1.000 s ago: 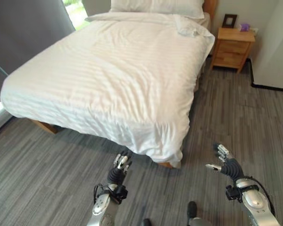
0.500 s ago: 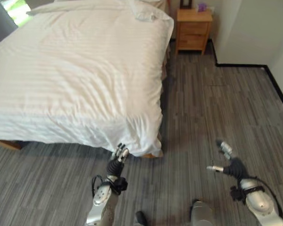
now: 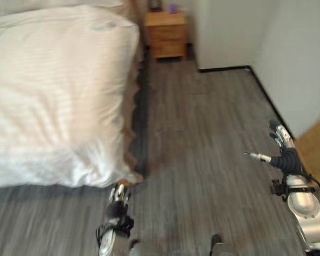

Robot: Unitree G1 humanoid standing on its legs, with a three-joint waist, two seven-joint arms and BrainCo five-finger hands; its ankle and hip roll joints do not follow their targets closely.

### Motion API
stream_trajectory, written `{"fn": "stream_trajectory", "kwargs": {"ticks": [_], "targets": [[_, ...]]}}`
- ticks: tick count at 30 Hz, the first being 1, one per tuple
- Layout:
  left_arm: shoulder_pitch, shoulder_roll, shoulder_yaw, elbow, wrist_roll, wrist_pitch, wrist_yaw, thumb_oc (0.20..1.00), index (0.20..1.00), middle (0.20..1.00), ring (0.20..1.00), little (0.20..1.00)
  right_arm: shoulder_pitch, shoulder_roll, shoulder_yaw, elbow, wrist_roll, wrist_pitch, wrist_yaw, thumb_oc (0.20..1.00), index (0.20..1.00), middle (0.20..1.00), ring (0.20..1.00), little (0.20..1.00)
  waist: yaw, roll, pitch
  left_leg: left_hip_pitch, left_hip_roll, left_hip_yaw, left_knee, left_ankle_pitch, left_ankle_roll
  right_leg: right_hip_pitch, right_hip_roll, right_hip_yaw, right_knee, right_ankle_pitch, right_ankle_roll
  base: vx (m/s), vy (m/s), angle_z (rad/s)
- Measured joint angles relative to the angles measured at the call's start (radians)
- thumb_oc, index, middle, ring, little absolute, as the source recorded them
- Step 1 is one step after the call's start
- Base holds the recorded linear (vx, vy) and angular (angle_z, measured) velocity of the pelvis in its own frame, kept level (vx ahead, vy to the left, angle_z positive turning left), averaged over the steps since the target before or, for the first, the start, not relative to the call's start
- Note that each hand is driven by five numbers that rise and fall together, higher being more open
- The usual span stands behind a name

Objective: Making the bed.

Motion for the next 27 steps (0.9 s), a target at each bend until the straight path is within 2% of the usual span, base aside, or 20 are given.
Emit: {"fn": "stream_trajectory", "kwargs": {"ticks": [1,3,4,5,6,7,9,14,19,23,25,27], "targets": [[-0.027,-0.001,0.005,-0.008,-0.008,0.001,-0.004,1.000,1.000,1.000,1.000,1.000,0.042,0.002,0.015,0.009,0.052,0.013,0.018,1.000,1.000,1.000,1.000,1.000,-0.011,0.002,-0.001,0.023,0.007,-0.015,-0.043,0.008,0.009,0.000,0.015,-0.003,0.000,0.003,-0.001,0.00,-0.215,-0.20],[-0.058,0.013,-0.011,-0.035,-0.003,0.005,-0.030,1.000,1.000,1.000,1.000,1.000,0.107,0.021,0.050,0.039,0.126,0.032,0.074,1.000,1.000,1.000,1.000,1.000,-0.009,-0.016,-0.005,-0.019,-0.006,0.015,0.006,-0.007,0.013,0.012,0.009,-0.001,-0.041,0.028,-0.011,-0.02,-0.149,0.01],[-0.071,0.016,-0.024,-0.035,0.004,0.014,-0.034,1.000,1.000,1.000,1.000,1.000,0.134,0.037,0.053,0.041,0.149,0.051,0.094,1.000,1.000,1.000,1.000,1.000,-0.011,-0.018,-0.012,-0.031,-0.044,0.048,-0.003,-0.059,0.020,0.015,-0.013,-0.006,-0.072,0.035,-0.010,-0.07,-0.100,0.01],[-0.072,0.010,-0.033,-0.044,0.007,0.019,-0.036,1.000,1.000,1.000,1.000,1.000,0.143,0.024,0.064,0.041,0.159,0.062,0.106,1.000,1.000,1.000,1.000,1.000,-0.015,0.011,-0.023,-0.023,-0.090,0.051,-0.065,-0.069,0.053,-0.002,-0.006,-0.002,-0.079,0.039,-0.005,-0.08,-0.069,0.12],[-0.072,0.013,-0.047,-0.048,0.028,0.024,-0.035,1.000,1.000,1.000,1.000,1.000,0.149,0.019,0.063,0.041,0.160,0.067,0.116,1.000,1.000,1.000,1.000,1.000,-0.038,0.066,-0.039,-0.003,-0.076,0.115,-0.125,-0.110,0.091,0.001,0.020,-0.025,-0.086,0.056,0.024,-0.06,-0.018,0.33],[-0.079,0.019,-0.051,-0.049,0.045,0.026,-0.034,1.000,1.000,1.000,1.000,1.000,0.152,0.032,0.066,0.043,0.160,0.079,0.121,1.000,1.000,1.000,1.000,1.000,-0.049,0.081,-0.041,0.013,-0.074,0.126,-0.182,-0.111,0.076,-0.001,0.017,-0.048,-0.085,0.059,0.040,-0.02,0.009,0.34],[-0.087,0.038,-0.054,-0.069,0.067,0.023,-0.027,1.000,1.000,1.000,1.000,1.000,0.151,0.048,0.105,0.040,0.159,0.084,0.135,1.000,1.000,1.000,1.000,1.000,-0.035,0.067,-0.042,0.032,-0.090,0.129,-0.201,-0.097,0.086,0.005,-0.002,-0.054,-0.091,0.071,0.049,-0.01,0.022,0.06],[-0.053,0.071,-0.073,-0.111,0.083,0.024,-0.023,1.000,1.000,1.000,1.000,1.000,0.150,0.090,0.124,0.044,0.167,0.085,0.135,1.000,1.000,1.000,1.000,1.000,-0.036,0.057,-0.072,0.059,-0.110,0.116,-0.246,-0.079,0.096,0.021,-0.013,-0.065,-0.092,0.065,0.059,0.00,0.039,0.08],[-0.034,0.070,-0.085,-0.117,0.085,0.027,-0.024,1.000,1.000,1.000,1.000,1.000,0.151,0.089,0.116,0.044,0.191,0.085,0.136,1.000,1.000,1.000,1.000,1.000,-0.040,0.061,-0.081,0.056,-0.104,0.086,-0.239,-0.073,0.097,0.047,-0.006,-0.095,-0.112,0.079,0.056,-0.07,0.045,0.15],[-0.063,0.096,-0.097,-0.086,0.123,0.027,-0.019,1.000,1.000,1.000,1.000,1.000,0.144,0.093,0.115,0.056,0.190,0.084,0.127,1.000,1.000,1.000,1.000,1.000,-0.042,0.052,-0.067,0.008,-0.094,0.076,-0.207,-0.073,0.097,-0.031,-0.005,-0.090,-0.005,0.047,0.085,-0.12,-0.080,0.08],[-0.089,0.127,-0.100,-0.085,0.124,0.028,-0.004,1.000,1.000,1.000,1.000,1.000,0.131,0.105,0.114,0.077,0.190,0.084,0.125,1.000,1.000,1.000,1.000,1.000,-0.042,0.037,-0.051,-0.014,-0.085,0.077,-0.202,-0.069,0.090,-0.052,-0.009,-0.091,-0.001,0.051,0.073,0.00,-0.160,0.04],[-0.102,0.133,-0.100,-0.084,0.124,0.029,0.000,1.000,1.000,1.000,1.000,1.000,0.136,0.114,0.109,0.083,0.187,0.085,0.123,1.000,1.000,1.000,1.000,1.000,-0.043,0.041,-0.043,-0.014,-0.075,0.075,-0.205,-0.062,0.086,-0.047,-0.021,-0.096,-0.001,0.044,0.065,0.03,-0.236,0.06]]}}
